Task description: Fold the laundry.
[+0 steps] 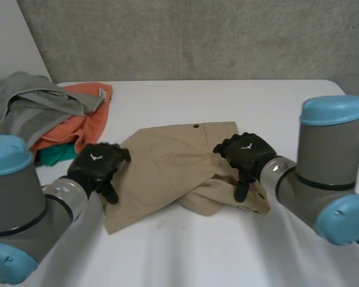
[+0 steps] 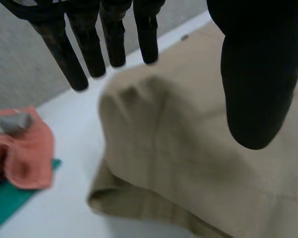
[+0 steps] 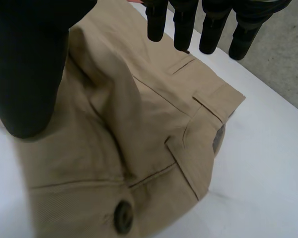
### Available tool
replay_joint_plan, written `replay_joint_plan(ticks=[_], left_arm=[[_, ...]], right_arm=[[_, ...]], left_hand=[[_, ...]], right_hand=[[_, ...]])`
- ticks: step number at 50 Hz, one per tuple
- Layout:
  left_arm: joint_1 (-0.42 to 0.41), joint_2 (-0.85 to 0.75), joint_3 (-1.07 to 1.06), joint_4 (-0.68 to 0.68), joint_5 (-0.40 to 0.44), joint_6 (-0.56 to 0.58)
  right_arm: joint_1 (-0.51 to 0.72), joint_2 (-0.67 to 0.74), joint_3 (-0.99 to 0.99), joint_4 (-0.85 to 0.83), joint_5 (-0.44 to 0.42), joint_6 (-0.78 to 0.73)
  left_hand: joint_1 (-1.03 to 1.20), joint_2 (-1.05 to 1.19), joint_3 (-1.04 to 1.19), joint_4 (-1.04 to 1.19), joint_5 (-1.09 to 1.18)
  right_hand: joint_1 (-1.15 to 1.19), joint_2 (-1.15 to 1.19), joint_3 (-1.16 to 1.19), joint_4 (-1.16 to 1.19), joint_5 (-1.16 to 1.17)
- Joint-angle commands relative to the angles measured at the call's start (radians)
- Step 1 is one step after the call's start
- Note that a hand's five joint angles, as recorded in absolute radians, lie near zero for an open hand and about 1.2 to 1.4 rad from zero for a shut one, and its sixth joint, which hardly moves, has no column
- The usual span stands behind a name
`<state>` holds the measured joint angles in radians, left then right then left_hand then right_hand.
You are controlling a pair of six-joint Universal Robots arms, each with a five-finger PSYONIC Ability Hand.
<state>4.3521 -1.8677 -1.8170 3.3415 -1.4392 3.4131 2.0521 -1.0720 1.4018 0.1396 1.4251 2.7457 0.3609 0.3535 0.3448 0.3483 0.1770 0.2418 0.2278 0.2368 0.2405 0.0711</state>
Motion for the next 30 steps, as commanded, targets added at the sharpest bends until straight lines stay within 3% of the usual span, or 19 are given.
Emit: replay_joint_plan(ticks=[1, 3, 5, 6, 7, 11, 15, 23, 25, 30], left_arm=[[-0.015, -0.181, 0.125, 0.024, 0.002, 0.026], [-0.017, -0.217, 0.163, 0.024, 0.000, 0.043], [-0.017, -0.251, 0.221, 0.024, 0.000, 0.069], [-0.017, -0.260, 0.241, 0.026, 0.000, 0.077], [-0.017, -0.268, 0.264, 0.027, 0.000, 0.083], [-0.016, -0.291, 0.424, 0.044, 0.000, 0.106], [-0.005, -0.301, 0.652, 0.108, 0.002, 0.098], [-0.003, -0.254, 0.892, 0.409, -0.006, 0.042], [-0.003, -0.213, 0.898, 0.452, -0.003, -0.004], [-0.005, -0.179, 0.839, 0.412, 0.000, -0.049]], right_arm=[[-0.006, 0.174, -0.127, -0.064, 0.003, -0.034], [-0.004, 0.201, -0.156, -0.064, 0.008, -0.047], [-0.004, 0.225, -0.194, -0.064, 0.017, -0.072], [-0.004, 0.228, -0.205, -0.066, 0.018, -0.080], [-0.004, 0.233, -0.217, -0.069, 0.017, -0.087], [-0.006, 0.237, -0.306, -0.113, 0.020, -0.133], [-0.007, 0.218, -0.459, -0.282, 0.067, -0.144], [0.000, 0.061, -0.578, -0.549, 0.140, -0.149], [0.000, 0.037, -0.578, -0.539, 0.137, -0.153], [0.005, 0.014, -0.563, -0.416, 0.130, -0.159]], left_hand=[[0.579, 0.586, 0.595, 0.592, 0.588], [0.800, 0.807, 0.816, 0.812, 0.809], [1.034, 1.041, 1.050, 1.047, 1.043], [1.035, 1.043, 1.051, 1.048, 1.045], [1.035, 1.043, 1.052, 1.048, 1.045], [1.035, 1.043, 1.052, 1.048, 1.045], [1.035, 1.043, 1.052, 1.048, 1.045], [1.035, 1.043, 1.052, 1.048, 1.045], [1.035, 1.043, 1.052, 1.048, 1.045], [1.035, 1.043, 1.052, 1.048, 1.045]], right_hand=[[0.236, 0.250, 0.241, 0.238, 0.232], [0.339, 0.353, 0.344, 0.340, 0.335], [0.859, 0.873, 0.864, 0.861, 0.856], [1.121, 1.135, 1.126, 1.122, 1.117], [1.154, 1.168, 1.159, 1.155, 1.150], [1.154, 1.168, 1.159, 1.156, 1.151], [1.154, 1.168, 1.159, 1.156, 1.151], [1.154, 1.168, 1.159, 1.156, 1.151], [1.154, 1.168, 1.159, 1.156, 1.151], [1.154, 1.168, 1.159, 1.156, 1.151]])
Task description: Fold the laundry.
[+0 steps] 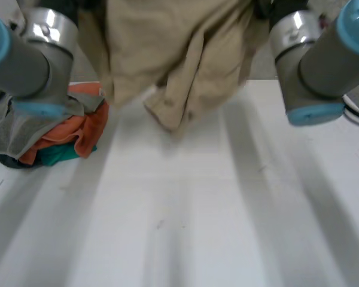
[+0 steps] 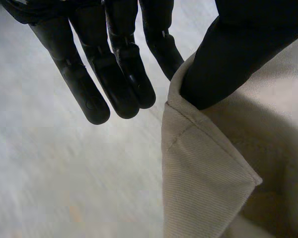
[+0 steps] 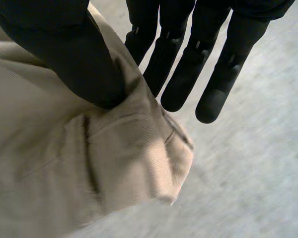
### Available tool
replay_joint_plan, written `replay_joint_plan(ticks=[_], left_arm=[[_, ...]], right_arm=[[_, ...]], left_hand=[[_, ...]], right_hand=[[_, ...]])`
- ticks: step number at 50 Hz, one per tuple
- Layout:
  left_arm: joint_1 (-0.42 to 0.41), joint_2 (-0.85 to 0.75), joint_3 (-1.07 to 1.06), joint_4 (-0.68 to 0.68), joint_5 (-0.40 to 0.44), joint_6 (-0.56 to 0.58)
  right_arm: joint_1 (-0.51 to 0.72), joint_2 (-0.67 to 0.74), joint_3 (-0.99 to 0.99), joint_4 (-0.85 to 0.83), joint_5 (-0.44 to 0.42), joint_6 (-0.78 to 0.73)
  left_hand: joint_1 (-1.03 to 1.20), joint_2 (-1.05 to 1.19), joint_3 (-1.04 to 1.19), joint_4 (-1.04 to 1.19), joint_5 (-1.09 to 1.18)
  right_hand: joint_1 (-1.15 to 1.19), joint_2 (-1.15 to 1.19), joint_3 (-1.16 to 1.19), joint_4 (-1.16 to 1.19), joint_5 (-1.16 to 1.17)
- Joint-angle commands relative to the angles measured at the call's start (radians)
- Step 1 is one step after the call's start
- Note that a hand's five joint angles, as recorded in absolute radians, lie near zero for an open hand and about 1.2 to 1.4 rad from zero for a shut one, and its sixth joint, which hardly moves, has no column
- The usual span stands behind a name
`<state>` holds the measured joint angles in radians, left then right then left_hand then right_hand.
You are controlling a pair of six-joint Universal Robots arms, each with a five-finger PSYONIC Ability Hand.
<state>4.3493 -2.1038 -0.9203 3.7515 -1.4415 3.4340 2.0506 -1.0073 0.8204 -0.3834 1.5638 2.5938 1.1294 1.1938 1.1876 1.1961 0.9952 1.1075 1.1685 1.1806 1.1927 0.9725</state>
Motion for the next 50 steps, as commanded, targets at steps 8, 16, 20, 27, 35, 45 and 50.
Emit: replay_joint_plan(ticks=[8, 16, 20, 27, 35, 45, 50], left_arm=[[-0.002, 0.140, -0.365, -0.139, 0.026, -0.068], [-0.017, 0.238, -0.794, -0.232, 0.110, -0.059], [-0.014, 0.317, -0.977, -0.268, 0.113, -0.045], [-0.007, 0.433, -1.037, -0.331, 0.105, 0.060], [0.035, 0.467, -0.982, -0.346, 0.101, 0.077], [0.038, 0.383, -0.967, -0.449, 0.096, 0.067], [0.038, 0.341, -0.970, -0.473, 0.101, 0.067]], right_arm=[[-0.006, -0.088, 0.173, 0.477, -0.024, -0.061], [-0.007, -0.099, 0.547, 0.758, -0.027, -0.123], [-0.009, -0.158, 0.661, 0.738, -0.025, -0.132], [-0.010, -0.246, 0.724, 0.631, -0.025, -0.120], [-0.006, -0.280, 0.665, 0.567, -0.024, -0.077], [-0.058, -0.241, 0.485, 0.739, -0.033, 0.043], [-0.069, -0.177, 0.483, 0.839, -0.096, 0.042]], left_hand=[[0.267, 0.202, 0.209, 0.200, 0.227], [0.267, 0.202, 0.209, 0.200, 0.227], [0.267, 0.202, 0.209, 0.200, 0.227], [-0.704, -0.769, -0.763, -0.771, -0.745], [-0.702, -0.766, -0.760, -0.768, -0.742], [-0.696, -0.760, -0.754, -0.762, -0.736], [-0.699, -0.763, -0.757, -0.765, -0.739]], right_hand=[[0.289, 0.228, 0.216, 0.204, 0.249], [0.289, 0.228, 0.216, 0.204, 0.249], [0.289, 0.228, 0.216, 0.204, 0.249], [-0.933, -0.994, -1.006, -1.018, -0.973], [-0.933, -0.994, -1.006, -1.018, -0.973], [-0.920, -0.981, -0.993, -1.005, -0.959], [-0.929, -0.990, -1.002, -1.014, -0.968]])
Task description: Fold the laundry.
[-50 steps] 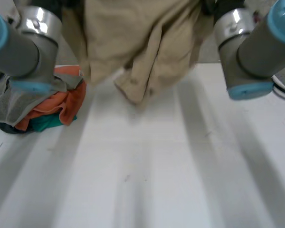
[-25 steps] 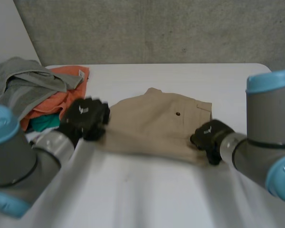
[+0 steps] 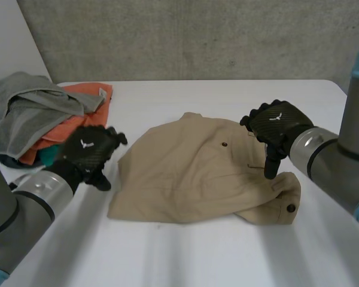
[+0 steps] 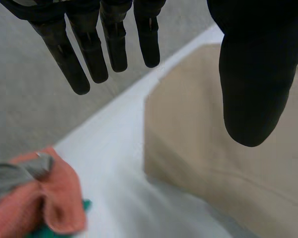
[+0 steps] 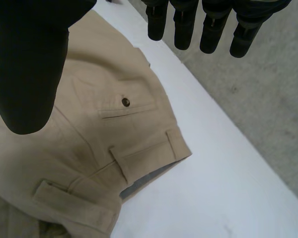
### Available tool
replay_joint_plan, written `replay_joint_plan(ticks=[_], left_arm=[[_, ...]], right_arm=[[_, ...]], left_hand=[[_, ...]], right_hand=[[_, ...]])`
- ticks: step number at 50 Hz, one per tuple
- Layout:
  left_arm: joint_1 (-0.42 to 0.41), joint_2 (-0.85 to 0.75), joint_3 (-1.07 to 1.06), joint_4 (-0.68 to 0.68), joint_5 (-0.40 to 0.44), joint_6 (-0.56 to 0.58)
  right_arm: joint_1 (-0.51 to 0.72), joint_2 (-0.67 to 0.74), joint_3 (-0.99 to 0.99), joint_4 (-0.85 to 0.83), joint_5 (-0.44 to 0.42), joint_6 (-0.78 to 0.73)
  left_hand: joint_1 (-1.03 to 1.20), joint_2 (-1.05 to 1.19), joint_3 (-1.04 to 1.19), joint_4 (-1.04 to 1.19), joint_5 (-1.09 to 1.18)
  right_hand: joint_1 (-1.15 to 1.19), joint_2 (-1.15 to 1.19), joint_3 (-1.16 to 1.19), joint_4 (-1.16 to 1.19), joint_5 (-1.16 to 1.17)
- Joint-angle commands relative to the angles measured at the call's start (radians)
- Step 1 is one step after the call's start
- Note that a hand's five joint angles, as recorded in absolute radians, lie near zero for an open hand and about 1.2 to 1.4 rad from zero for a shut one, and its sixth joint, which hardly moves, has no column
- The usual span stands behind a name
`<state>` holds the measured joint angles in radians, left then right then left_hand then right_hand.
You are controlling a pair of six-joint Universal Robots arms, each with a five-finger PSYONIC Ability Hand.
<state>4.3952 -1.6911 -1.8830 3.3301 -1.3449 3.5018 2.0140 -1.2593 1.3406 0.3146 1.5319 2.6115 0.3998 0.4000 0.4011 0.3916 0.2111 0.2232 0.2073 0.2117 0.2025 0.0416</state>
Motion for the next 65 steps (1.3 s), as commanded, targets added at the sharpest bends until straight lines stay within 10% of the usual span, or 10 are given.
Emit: replay_joint_plan(ticks=[1, 9, 14, 16, 39, 54, 65], left_arm=[[-0.005, -0.087, -0.005, -0.050, 0.006, -0.001], [-0.016, -0.197, 0.011, -0.055, 0.010, 0.014], [-0.042, -0.295, 0.080, -0.049, -0.002, 0.013], [-0.046, -0.303, 0.119, -0.046, -0.005, 0.013], [-0.071, 0.300, 0.660, 0.126, -0.122, -0.193], [0.012, -0.065, 0.920, 0.069, -0.115, -0.190], [0.020, -0.531, 1.068, 0.100, -0.112, -0.173]], right_arm=[[-0.034, 0.083, -0.035, 0.146, -0.067, 0.024], [-0.034, 0.172, -0.008, 0.112, -0.064, 0.001], [-0.032, 0.208, -0.006, 0.003, -0.067, -0.027], [-0.032, 0.219, -0.018, -0.015, -0.064, -0.037], [-0.023, -0.258, -0.634, -0.020, -0.012, -0.053], [-0.017, -0.121, -0.727, 0.040, 0.019, -0.024], [-0.008, 0.254, -0.739, 0.034, 0.008, 0.114]], left_hand=[[0.031, 0.031, 0.030, 0.039, 0.045], [0.101, 0.101, 0.100, 0.109, 0.115], [0.994, 0.993, 0.992, 1.002, 1.008], [0.996, 0.996, 0.995, 1.005, 1.011], [0.996, 0.996, 0.995, 1.005, 1.011], [0.996, 0.996, 0.995, 1.005, 1.011], [0.996, 0.996, 0.995, 1.005, 1.011]], right_hand=[[-0.044, -0.028, -0.033, -0.024, -0.037], [0.081, 0.097, 0.093, 0.102, 0.088], [0.933, 0.949, 0.944, 0.954, 0.940], [1.172, 1.188, 1.184, 1.193, 1.179], [1.173, 1.189, 1.185, 1.194, 1.180], [1.173, 1.189, 1.185, 1.194, 1.180], [1.173, 1.189, 1.185, 1.194, 1.180]])
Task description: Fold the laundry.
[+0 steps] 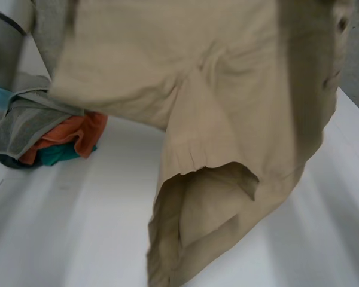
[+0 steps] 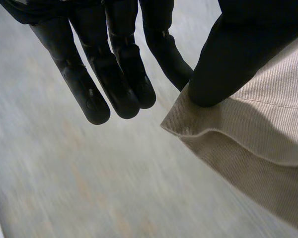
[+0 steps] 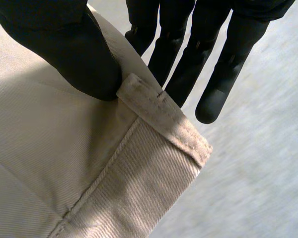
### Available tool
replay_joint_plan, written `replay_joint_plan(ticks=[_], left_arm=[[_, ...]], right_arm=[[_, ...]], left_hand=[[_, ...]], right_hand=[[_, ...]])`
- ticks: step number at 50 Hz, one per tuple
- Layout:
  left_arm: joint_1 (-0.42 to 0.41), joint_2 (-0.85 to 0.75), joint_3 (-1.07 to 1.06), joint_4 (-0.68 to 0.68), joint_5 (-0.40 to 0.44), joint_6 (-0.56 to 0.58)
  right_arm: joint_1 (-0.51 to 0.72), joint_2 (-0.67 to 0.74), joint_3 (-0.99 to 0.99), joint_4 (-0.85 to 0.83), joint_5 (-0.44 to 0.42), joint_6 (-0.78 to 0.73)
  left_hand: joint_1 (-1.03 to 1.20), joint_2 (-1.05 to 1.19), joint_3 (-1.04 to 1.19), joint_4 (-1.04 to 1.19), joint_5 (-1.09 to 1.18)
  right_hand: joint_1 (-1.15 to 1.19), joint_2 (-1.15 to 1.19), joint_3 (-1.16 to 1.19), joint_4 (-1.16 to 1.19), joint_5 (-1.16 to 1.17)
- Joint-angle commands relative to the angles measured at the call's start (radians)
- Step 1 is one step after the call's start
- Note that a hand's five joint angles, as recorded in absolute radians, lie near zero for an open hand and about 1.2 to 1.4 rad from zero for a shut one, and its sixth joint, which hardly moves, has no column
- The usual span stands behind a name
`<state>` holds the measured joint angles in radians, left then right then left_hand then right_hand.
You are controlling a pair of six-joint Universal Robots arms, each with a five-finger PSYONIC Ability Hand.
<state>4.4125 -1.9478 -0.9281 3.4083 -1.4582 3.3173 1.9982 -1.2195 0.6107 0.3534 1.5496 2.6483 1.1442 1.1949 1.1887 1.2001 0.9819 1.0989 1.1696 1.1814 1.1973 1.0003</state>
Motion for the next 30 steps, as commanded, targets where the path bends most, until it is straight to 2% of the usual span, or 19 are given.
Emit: replay_joint_plan(ticks=[1, 4, 7, 8, 9, 10, 13, 14, 19, 21, 22, 24, 30], left_arm=[[0.004, -0.313, 0.138, 0.023, 0.001, 0.014], [0.024, -0.446, 0.230, 0.039, 0.004, 0.037], [0.039, -0.568, 0.322, 0.068, 0.009, 0.065], [0.041, -0.595, 0.345, 0.077, 0.010, 0.071], [0.042, -0.618, 0.368, 0.085, 0.012, 0.076], [0.045, -0.660, 0.414, 0.094, 0.012, 0.083], [0.054, -0.700, 0.477, 0.092, -0.002, 0.082], [0.056, -0.704, 0.498, 0.091, -0.019, 0.082], [0.035, -0.677, 0.445, 0.083, -0.091, 0.087], [0.022, -0.620, 0.394, 0.069, -0.100, 0.088], [0.004, -0.532, 0.309, 0.050, -0.102, 0.094], [-0.007, -0.453, 0.214, 0.026, -0.100, 0.100], [-0.071, -0.131, -0.248, -0.026, -0.077, 0.114]], right_arm=[[0.016, 0.274, -0.014, -0.016, -0.014, 0.103], [0.039, 0.354, -0.028, -0.062, -0.016, 0.140], [0.080, 0.443, -0.037, -0.186, -0.022, 0.193], [0.089, 0.460, -0.037, -0.224, -0.026, 0.206], [0.103, 0.489, -0.036, -0.301, -0.039, 0.220], [0.106, 0.500, -0.035, -0.339, -0.048, 0.223], [0.103, 0.531, -0.042, -0.471, -0.049, 0.214], [0.103, 0.528, -0.043, -0.493, -0.046, 0.213], [0.099, 0.451, -0.025, -0.467, -0.019, 0.174], [0.100, 0.384, 0.007, -0.392, -0.022, 0.147], [0.099, 0.362, 0.024, -0.360, -0.025, 0.138], [0.099, 0.325, 0.056, -0.295, -0.028, 0.116], [0.059, 0.227, 0.222, -0.050, -0.026, 0.024]], left_hand=[[0.252, 0.201, 0.208, 0.196, 0.240], [0.252, 0.201, 0.208, 0.196, 0.240], [0.252, 0.201, 0.208, 0.196, 0.240], [0.252, 0.201, 0.208, 0.196, 0.240], [0.252, 0.201, 0.208, 0.196, 0.240], [0.087, 0.036, 0.042, 0.031, 0.075], [-0.813, -0.864, -0.858, -0.869, -0.826], [-0.964, -1.015, -1.009, -1.020, -0.977], [-0.948, -0.999, -0.993, -1.004, -0.960], [-0.948, -0.999, -0.993, -1.004, -0.960], [-0.948, -0.999, -0.993, -1.004, -0.960], [-0.945, -0.996, -0.990, -1.001, -0.958], [-0.904, -0.955, -0.949, -0.960, -0.916]], right_hand=[[0.297, 0.227, 0.215, 0.199, 0.221], [0.297, 0.227, 0.215, 0.199, 0.221], [0.297, 0.227, 0.215, 0.199, 0.221], [0.092, 0.021, 0.009, -0.006, 0.016], [-0.616, -0.687, -0.699, -0.715, -0.692], [-0.924, -0.995, -1.007, -1.023, -1.000], [-0.924, -0.995, -1.007, -1.023, -1.000], [-0.924, -0.995, -1.007, -1.023, -1.000], [-0.924, -0.995, -1.007, -1.023, -1.000], [-0.924, -0.995, -1.007, -1.023, -1.000], [-0.924, -0.995, -1.007, -1.023, -1.000], [-0.924, -0.995, -1.007, -1.023, -1.000], [-0.924, -0.995, -1.007, -1.023, -1.000]])
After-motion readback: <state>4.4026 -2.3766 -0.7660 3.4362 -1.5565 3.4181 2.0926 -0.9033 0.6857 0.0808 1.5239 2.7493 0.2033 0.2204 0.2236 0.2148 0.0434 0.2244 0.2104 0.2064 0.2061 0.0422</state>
